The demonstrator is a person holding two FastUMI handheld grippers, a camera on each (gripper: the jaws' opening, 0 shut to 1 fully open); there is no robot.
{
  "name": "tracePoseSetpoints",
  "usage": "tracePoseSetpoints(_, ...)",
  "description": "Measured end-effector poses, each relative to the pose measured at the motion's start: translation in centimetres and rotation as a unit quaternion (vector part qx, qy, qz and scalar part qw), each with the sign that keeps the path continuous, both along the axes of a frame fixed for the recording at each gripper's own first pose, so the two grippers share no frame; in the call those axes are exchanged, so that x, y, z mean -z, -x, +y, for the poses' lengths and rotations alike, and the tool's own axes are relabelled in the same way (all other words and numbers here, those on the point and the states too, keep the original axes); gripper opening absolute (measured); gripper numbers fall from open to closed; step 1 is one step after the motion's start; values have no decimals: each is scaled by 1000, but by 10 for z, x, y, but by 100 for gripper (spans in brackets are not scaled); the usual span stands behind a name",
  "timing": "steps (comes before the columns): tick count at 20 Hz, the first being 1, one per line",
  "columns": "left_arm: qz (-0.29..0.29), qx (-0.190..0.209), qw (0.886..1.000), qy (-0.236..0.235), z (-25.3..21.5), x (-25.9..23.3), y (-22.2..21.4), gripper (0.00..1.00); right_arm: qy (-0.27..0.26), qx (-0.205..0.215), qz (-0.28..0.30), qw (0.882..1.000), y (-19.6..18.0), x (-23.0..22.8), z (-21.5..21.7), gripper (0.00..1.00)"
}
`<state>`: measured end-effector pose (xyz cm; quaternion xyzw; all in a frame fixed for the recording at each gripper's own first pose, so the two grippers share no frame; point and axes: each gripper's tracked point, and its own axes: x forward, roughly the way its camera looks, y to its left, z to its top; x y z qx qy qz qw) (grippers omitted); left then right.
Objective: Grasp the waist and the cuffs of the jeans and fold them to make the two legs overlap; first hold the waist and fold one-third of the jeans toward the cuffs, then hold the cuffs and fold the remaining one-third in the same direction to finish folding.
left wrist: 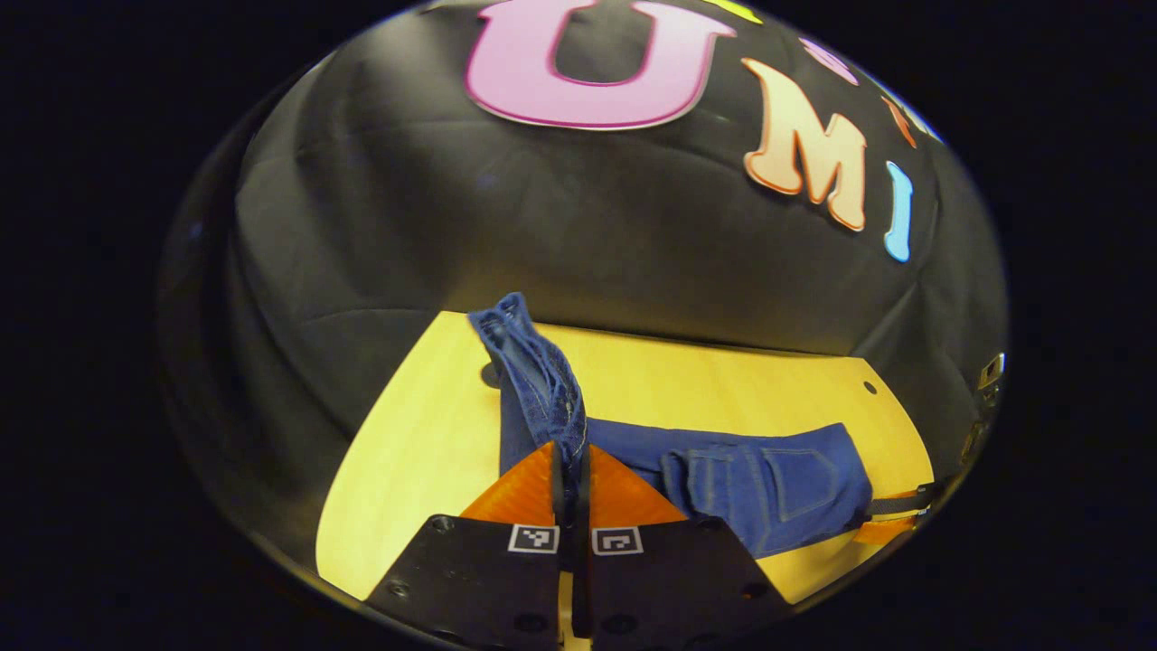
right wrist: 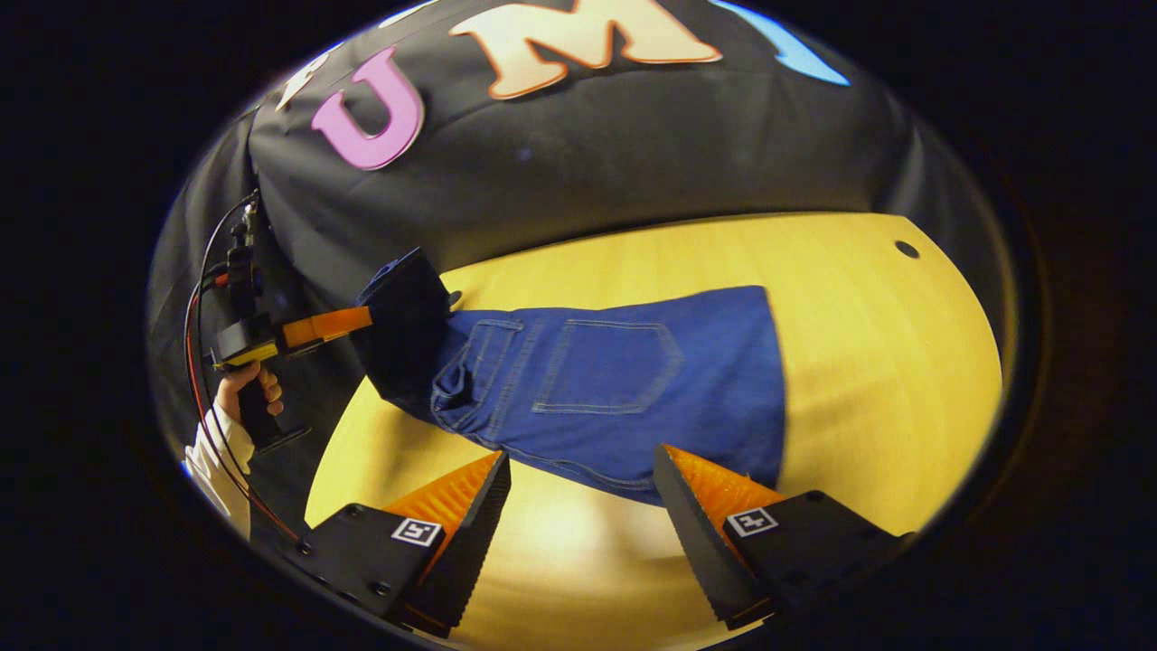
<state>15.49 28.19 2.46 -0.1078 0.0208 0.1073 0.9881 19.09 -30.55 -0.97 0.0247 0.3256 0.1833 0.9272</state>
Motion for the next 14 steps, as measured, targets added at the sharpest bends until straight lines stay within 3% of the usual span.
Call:
tracePoseSetpoints(1,-3,7,1000,-2,-22,-8,-5,0,-6,8,-3,1000,1,-5,-19,98)
tracePoseSetpoints(3,-1,18,1000,-13,-64,-21,-13,0,-14,21,-8,1000,0,-14,-53,94)
tracePoseSetpoints(5,6,30,999,-33,-104,-26,-25,0,-22,31,-10,999,-2,-23,-82,98)
tracePoseSetpoints(6,11,39,998,-37,-125,-29,-30,0,-25,34,-10,999,-3,-25,-94,94)
tracePoseSetpoints(7,16,50,998,-42,-148,-32,-33,0,-25,37,-10,999,-5,-26,-108,98)
tracePoseSetpoints(14,41,125,987,-98,-295,-14,-53,0,-35,63,-16,997,-8,-32,-168,98)
